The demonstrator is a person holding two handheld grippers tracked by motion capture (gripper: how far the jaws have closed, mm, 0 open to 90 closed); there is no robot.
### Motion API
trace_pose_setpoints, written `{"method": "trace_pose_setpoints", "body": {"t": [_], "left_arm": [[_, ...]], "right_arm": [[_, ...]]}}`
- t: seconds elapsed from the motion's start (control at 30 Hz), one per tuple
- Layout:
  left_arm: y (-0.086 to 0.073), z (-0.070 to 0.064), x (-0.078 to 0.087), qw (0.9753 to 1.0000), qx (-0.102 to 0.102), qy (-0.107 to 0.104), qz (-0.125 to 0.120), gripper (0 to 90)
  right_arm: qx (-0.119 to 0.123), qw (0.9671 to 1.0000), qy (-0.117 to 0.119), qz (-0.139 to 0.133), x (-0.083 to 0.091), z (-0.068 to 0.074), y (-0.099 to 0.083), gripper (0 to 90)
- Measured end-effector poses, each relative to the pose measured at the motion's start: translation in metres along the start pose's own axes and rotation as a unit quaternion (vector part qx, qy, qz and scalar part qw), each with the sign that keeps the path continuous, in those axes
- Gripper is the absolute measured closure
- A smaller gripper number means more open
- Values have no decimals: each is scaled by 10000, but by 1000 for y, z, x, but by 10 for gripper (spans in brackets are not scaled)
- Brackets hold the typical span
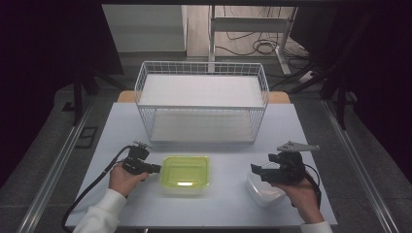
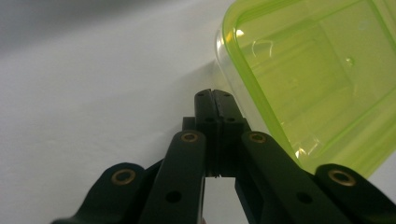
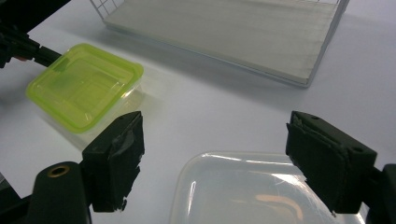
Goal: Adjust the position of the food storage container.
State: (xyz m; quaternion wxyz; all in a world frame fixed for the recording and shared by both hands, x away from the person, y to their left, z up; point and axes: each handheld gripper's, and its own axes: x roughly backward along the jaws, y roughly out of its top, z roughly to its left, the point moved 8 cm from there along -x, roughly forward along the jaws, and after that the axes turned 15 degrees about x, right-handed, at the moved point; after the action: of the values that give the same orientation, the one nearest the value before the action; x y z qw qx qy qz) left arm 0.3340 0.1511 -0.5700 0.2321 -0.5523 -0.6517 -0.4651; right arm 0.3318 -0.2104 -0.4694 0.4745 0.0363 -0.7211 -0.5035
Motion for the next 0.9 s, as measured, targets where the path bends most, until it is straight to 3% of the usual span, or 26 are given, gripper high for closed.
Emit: {"method": "trace_pose_setpoints", "body": {"t": [0.17,0.3,0.53,0.9], "left_arm": [[0,-4,-2,9999,102,-105,-66,900],[-3,-9,-6,9997,38,-220,66,900],[-3,-19,-9,9997,-75,-233,51,900],[-7,-23,-12,9994,-180,-247,135,900]], "right_arm": [[4,10000,-9,10,0,0,0,196],[10,10000,4,24,-2,2,1,196],[31,10000,52,38,-6,6,2,196],[30,10000,29,50,-8,6,1,196]]}}
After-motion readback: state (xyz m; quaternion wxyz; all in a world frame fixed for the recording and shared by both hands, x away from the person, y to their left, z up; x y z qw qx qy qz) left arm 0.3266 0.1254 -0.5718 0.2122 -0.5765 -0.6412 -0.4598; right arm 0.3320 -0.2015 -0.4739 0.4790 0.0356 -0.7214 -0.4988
